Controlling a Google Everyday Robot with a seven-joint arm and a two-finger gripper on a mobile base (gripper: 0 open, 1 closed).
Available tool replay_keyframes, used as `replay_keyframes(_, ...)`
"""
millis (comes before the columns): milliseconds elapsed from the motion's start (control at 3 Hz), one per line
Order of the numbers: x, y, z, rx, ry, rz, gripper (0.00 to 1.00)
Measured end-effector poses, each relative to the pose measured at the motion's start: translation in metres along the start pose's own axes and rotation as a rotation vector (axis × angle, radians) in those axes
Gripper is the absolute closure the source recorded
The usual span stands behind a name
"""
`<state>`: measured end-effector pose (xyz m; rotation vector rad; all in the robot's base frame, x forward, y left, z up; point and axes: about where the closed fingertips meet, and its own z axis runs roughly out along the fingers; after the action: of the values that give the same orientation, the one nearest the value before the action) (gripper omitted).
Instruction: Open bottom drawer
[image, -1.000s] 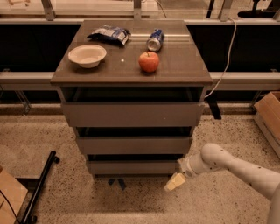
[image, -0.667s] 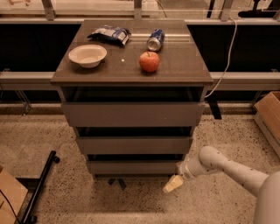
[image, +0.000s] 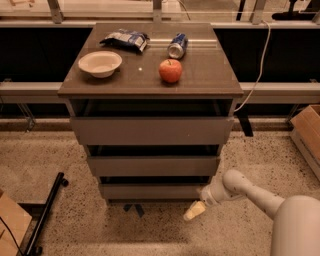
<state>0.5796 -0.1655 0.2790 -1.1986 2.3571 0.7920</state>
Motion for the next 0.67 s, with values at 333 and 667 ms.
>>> replay_keyframes(333,-0.002,-0.015,0.017,-0.009,-0.010,-0.019,0.00)
replay_keyframes(667,-0.009,-0.032,0.024,0.007,-0.011,-0.055,0.00)
